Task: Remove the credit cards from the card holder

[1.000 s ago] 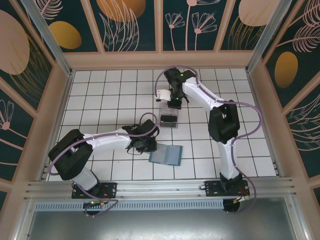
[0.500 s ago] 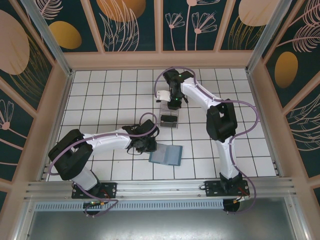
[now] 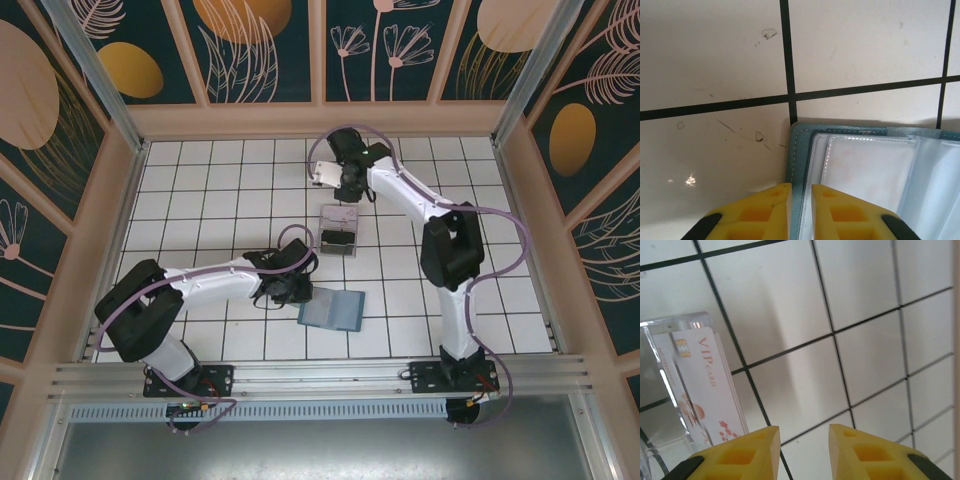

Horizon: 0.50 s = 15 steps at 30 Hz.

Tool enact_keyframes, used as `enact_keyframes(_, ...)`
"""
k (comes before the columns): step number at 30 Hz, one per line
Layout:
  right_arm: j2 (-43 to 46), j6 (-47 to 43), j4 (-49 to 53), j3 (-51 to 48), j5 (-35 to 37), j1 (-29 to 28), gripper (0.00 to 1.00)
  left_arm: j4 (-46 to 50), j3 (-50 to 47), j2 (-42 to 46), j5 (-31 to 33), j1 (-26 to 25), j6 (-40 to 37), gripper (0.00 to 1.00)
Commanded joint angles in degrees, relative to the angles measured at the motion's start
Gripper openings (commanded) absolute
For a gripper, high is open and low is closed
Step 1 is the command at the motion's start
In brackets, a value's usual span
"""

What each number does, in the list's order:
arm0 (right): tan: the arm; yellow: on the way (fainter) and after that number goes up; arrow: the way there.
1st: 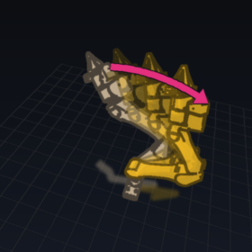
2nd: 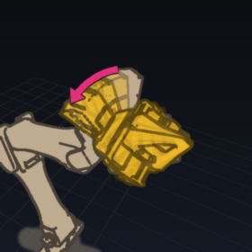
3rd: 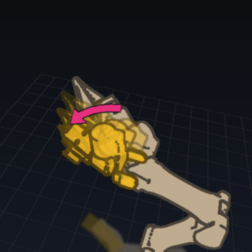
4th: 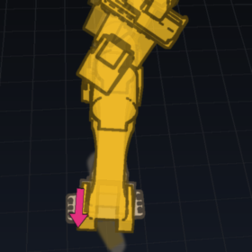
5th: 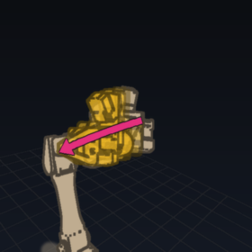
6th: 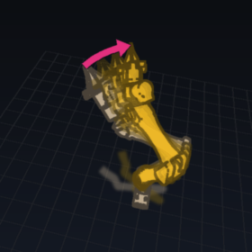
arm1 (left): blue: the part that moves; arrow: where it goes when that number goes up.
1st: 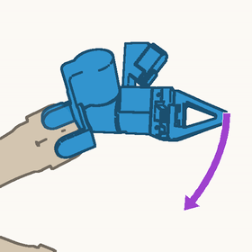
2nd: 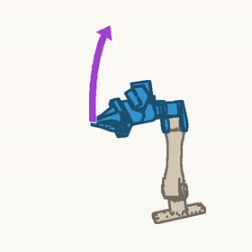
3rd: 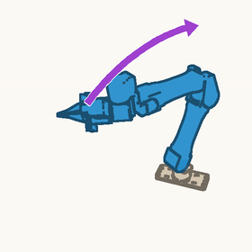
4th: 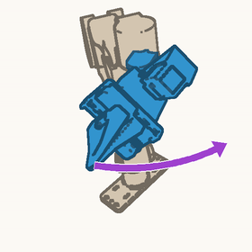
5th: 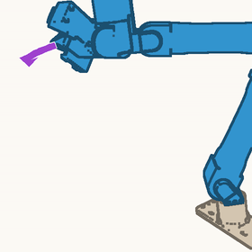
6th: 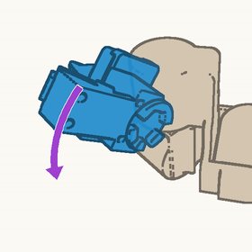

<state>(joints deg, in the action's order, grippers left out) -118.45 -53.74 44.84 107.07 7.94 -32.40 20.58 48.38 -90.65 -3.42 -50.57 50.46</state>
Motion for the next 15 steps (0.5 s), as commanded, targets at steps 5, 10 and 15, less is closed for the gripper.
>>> enact_keyframes(5,12.61,19.54,-13.58,-9.77,3.83,-3.11,0.33,1.29,0.49,3.63,3.8,0.7,0.42,0.18)
enact_keyframes(10,20.1,39.36,-18.35,-18.79,6.41,-6.75,0.32,-0.51,-0.4,5.76,4.43,2.32,0.29,0.18)
enact_keyframes(15,27.5,57.48,-19.54,-27.88,8.55,-11.0,0.29,-3.51,-2.58,8.37,3.14,5.79,0.0,0.18)
